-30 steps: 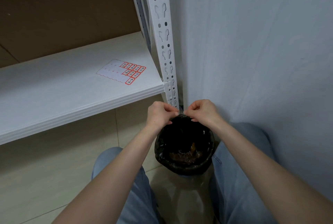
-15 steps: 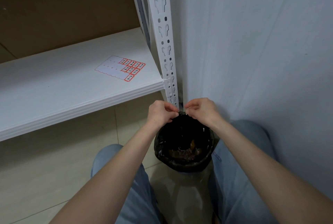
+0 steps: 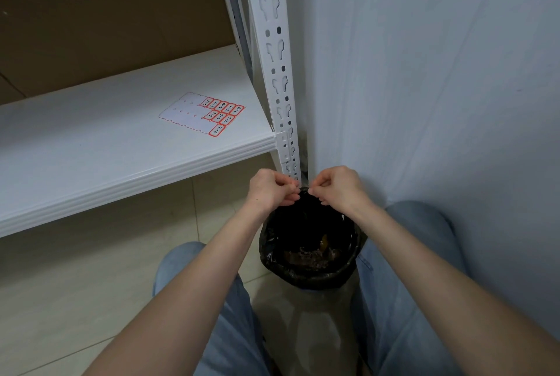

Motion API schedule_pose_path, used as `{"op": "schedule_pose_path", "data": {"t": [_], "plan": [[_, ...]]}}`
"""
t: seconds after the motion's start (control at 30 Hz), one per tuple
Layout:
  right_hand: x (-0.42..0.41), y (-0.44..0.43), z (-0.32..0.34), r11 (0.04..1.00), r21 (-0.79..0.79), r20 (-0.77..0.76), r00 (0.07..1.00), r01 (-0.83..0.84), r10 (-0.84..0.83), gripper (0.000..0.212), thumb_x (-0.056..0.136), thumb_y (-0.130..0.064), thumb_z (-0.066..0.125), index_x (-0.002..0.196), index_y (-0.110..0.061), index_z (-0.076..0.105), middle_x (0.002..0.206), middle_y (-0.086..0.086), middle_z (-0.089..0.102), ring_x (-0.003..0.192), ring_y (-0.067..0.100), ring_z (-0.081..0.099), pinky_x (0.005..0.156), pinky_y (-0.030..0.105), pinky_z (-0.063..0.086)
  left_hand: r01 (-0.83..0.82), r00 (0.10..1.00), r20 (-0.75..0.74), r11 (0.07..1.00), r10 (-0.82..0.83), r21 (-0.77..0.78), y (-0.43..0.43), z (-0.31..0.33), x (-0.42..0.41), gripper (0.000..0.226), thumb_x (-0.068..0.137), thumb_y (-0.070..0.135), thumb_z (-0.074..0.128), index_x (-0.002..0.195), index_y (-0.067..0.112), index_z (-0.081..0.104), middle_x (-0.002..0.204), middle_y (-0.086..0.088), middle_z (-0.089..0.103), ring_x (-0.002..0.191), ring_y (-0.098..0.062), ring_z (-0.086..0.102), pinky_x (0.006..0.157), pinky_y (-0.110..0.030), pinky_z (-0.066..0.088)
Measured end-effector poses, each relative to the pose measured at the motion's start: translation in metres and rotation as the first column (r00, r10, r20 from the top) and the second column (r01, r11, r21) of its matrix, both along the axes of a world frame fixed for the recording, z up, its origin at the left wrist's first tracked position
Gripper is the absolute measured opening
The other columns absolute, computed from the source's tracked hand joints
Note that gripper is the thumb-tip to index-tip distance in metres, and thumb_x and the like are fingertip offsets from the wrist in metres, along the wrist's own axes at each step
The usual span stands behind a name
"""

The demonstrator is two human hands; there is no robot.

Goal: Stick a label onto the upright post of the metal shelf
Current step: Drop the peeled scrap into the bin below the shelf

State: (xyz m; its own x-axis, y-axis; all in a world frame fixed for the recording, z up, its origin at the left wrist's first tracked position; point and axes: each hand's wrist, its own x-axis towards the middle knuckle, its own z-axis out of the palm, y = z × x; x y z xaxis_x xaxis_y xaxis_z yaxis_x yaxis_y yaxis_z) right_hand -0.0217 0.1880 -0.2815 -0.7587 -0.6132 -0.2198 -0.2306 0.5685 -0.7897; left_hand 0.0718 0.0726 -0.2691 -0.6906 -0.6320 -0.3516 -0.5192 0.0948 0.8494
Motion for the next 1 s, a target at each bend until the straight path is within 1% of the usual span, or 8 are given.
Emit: {"op": "schedule_pose_path", "data": {"t": [0.07,0.2,0.33,0.5,0.63,0.77,0.87,1.0], "plan": [[0.001,0.0,0.002,1.0,0.004,0.008,1.0,0.003,-0.003,0.022,0.079,-0.021,0.074,0.062,-0.025,0.06,0.068,0.0,0.067,0.071,0.022,0.07,0.075,0.039,0.059,-0.007,1.0,-0.005,1.0,0.007,-0.006,0.0,0.0,-0.001,0.006,0.081,-0.001,0.07,0.083,0.005,0.071,0.086,-0.011,0.071,0.064,-0.012,0.068,0.062,-0.02,0.058],[-0.001,0.0,0.003,1.0,0.023,-0.005,1.0,0.014,-0.014,0.022,0.077,-0.028,0.076,0.063,-0.019,0.062,0.065,0.003,0.066,0.068,0.024,0.069,0.071,0.037,0.06,-0.007,1.0,0.024,0.99,0.011,-0.144,-0.001,0.001,-0.002,0.012,0.073,0.012,0.081,0.078,0.006,0.073,0.067,-0.002,0.066,0.055,-0.009,0.062,0.055,-0.019,0.057],[-0.003,0.001,-0.002,0.999,0.034,-0.021,1.0,-0.001,0.002,0.012,0.09,-0.019,0.06,0.089,-0.015,0.072,0.068,0.001,0.068,0.064,0.017,0.065,0.076,0.038,0.059,0.017,1.0,0.027,0.979,-0.012,-0.203,-0.001,-0.003,-0.002,0.015,0.088,0.02,0.066,0.092,0.009,0.074,0.071,-0.001,0.071,0.063,-0.01,0.066,0.063,-0.024,0.059],[-0.004,0.002,0.004,0.991,0.136,-0.166,0.986,-0.009,0.032,0.016,0.079,-0.033,0.072,0.067,-0.024,0.064,0.066,-0.005,0.067,0.068,0.014,0.065,0.068,0.028,0.054,0.081,0.995,0.085,0.945,-0.057,-0.317,-0.002,-0.003,-0.002,0.005,0.084,0.022,0.07,0.084,0.022,0.075,0.076,0.006,0.07,0.068,-0.01,0.066,0.065,-0.027,0.059],[-0.004,0.002,0.003,0.988,0.15,-0.146,0.987,-0.043,0.065,0.014,0.083,-0.025,0.065,0.069,-0.026,0.065,0.079,0.0,0.072,0.077,0.021,0.068,0.077,0.036,0.057,0.099,0.993,0.093,0.937,-0.072,-0.334,-0.005,-0.004,-0.002,0.01,0.077,0.016,0.077,0.086,0.019,0.076,0.084,0.003,0.071,0.074,-0.01,0.067,0.066,-0.024,0.058],[-0.005,0.003,0.005,0.982,0.186,-0.163,0.985,-0.032,0.063,0.019,0.074,-0.039,0.073,0.066,-0.025,0.062,0.075,-0.003,0.068,0.075,0.017,0.066,0.072,0.031,0.055,0.079,0.996,0.077,0.935,-0.055,-0.347,-0.003,-0.002,-0.002,0.007,0.074,0.027,0.08,0.076,0.022,0.075,0.076,0.005,0.07,0.069,-0.013,0.068,0.066,-0.027,0.059],[-0.003,0.004,0.007,0.978,0.201,-0.171,0.982,-0.048,0.084,0.025,0.075,-0.044,0.069,0.064,-0.025,0.06,0.072,-0.004,0.064,0.075,0.018,0.062,0.068,0.028,0.051,0.079,0.995,0.089,0.928,-0.05,-0.364,-0.002,-0.001,-0.003,0.015,0.077,0.034,0.076,0.077,0.019,0.075,0.074,0.002,0.069,0.066,-0.019,0.069,0.066,-0.029,0.058],[0.0,0.004,0.008,0.975,0.206,-0.155,0.98,-0.088,0.121,0.009,0.078,-0.027,0.065,0.071,-0.025,0.059,0.079,-0.003,0.065,0.078,0.02,0.062,0.069,0.028,0.05,0.097,0.993,0.097,0.937,-0.068,-0.334,-0.002,-0.002,-0.003,0.011,0.086,0.019,0.067,0.091,0.014,0.076,0.078,0.001,0.069,0.069,-0.015,0.068,0.067,-0.025,0.059]]}}
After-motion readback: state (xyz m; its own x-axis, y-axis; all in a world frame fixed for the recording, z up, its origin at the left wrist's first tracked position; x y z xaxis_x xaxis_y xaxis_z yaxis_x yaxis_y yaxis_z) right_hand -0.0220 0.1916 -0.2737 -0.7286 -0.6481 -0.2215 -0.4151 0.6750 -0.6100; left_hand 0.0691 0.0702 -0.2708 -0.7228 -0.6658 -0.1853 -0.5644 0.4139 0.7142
